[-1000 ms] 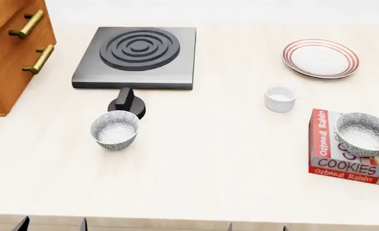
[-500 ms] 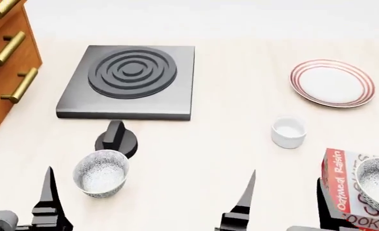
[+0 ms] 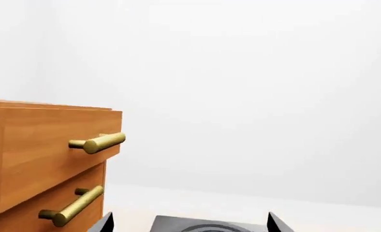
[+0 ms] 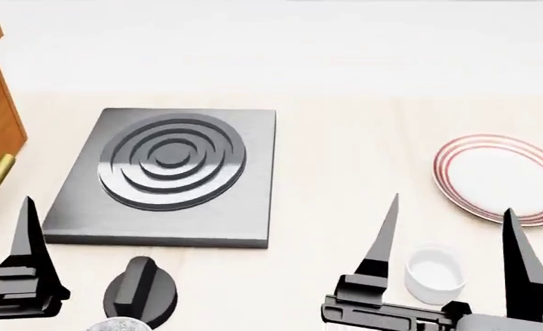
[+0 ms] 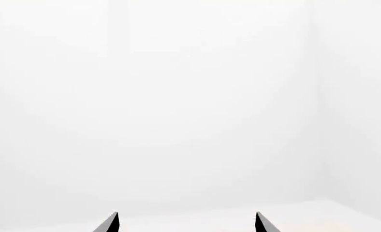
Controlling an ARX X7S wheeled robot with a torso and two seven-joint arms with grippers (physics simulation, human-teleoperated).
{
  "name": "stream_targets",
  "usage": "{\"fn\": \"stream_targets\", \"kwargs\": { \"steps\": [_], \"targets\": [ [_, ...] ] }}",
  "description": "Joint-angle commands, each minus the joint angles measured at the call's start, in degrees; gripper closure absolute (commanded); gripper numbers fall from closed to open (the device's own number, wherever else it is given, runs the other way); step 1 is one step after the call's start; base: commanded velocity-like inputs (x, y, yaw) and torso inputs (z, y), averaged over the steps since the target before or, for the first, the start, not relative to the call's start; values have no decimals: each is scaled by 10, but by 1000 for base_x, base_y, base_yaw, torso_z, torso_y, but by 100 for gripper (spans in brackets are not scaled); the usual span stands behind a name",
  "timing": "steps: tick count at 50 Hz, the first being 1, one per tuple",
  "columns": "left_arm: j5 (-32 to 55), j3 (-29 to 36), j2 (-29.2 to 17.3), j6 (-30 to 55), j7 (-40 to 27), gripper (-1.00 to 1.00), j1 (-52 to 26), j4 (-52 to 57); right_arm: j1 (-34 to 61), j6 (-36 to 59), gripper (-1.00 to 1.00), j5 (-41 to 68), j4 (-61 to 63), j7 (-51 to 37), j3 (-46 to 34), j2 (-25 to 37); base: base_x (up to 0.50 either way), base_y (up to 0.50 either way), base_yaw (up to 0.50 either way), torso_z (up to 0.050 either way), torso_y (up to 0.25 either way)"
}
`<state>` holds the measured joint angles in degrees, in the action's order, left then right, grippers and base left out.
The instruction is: Pick the akita bowl on the cookies box and place it on the plate.
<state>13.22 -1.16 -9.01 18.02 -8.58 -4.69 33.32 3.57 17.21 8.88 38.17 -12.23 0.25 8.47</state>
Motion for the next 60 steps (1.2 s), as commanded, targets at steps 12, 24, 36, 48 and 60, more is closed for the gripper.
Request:
{"fn": "stream_targets", "kwargs": {
  "steps": [12, 24, 36, 48, 60],
  "targets": [
    [5, 3, -11, -8, -12, -100, 6, 10, -12, -21, -100, 0, 14, -9, -2, 18, 500, 0, 0, 0, 1],
    [10, 5, -15, -10, -17, -100, 7, 8, -20, -50, -100, 8, 12, -9, -2, 22, 500, 0, 0, 0, 0],
    [14, 8, -19, -12, -21, -100, 7, 5, -15, -38, -100, -11, 10, -24, -9, 28, 26, -256, 0, 0, 0],
    [18, 11, -23, -14, -26, -100, 7, 4, -17, -38, -100, -6, 14, -27, -12, 34, -140, -500, 0, 0, 0],
    [23, 11, -28, -12, -31, -100, 7, 7, -19, -39, -100, -3, 18, -28, -15, 40, -139, -500, 0, 0, 0]
  ]
}}
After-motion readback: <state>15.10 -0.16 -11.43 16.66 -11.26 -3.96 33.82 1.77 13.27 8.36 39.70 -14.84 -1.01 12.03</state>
